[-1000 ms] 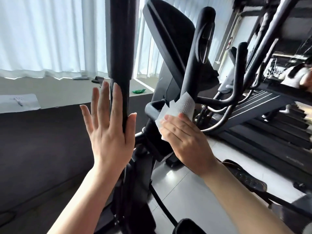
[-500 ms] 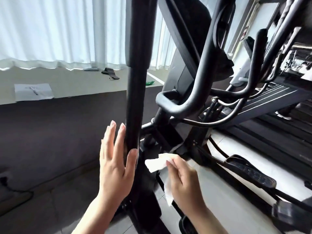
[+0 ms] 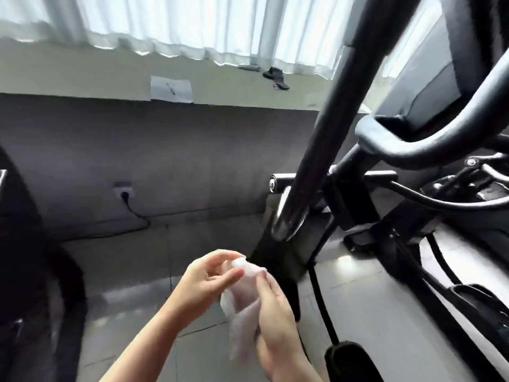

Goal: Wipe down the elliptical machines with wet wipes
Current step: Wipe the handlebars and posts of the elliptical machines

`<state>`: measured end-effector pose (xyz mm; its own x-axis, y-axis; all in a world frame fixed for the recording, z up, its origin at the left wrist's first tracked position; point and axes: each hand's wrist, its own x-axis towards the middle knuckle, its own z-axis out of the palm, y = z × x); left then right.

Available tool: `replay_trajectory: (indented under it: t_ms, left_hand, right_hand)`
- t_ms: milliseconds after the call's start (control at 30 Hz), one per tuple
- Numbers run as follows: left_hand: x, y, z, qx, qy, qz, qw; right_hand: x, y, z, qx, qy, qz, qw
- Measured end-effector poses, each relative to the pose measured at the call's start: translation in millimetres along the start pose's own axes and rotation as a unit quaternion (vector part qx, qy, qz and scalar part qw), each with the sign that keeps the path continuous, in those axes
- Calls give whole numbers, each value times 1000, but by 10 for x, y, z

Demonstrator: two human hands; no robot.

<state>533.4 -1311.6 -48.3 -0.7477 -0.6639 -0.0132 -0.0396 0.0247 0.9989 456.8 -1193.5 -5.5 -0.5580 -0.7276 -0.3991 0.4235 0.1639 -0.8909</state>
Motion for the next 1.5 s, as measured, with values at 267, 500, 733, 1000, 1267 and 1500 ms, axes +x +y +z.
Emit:
replay_trajectory:
  t_ms: [267, 500, 733, 1000, 1267, 1500]
  left_hand:
    - [319, 507, -2, -60, 88, 117, 987]
    - [599, 1014, 109, -83, 33, 211, 973]
    - [507, 912, 108, -101, 13, 209, 973]
    - [389, 915, 46, -68, 59, 232, 969]
    - [462, 1340, 61, -91, 75, 315, 942]
    - [383, 925, 117, -66, 87, 245, 963]
  right_hand:
    - [-136, -432, -166, -115, 325, -420, 839]
    - [-9, -1368, -143, -334, 286, -776, 452]
    - [570, -760, -456, -664, 200, -672, 260]
    - [448, -878, -712, -780, 15, -613, 125]
    - [-62, -2401, -240, -714, 164, -675, 86]
    - [313, -1427, -408, -740, 116, -651, 125]
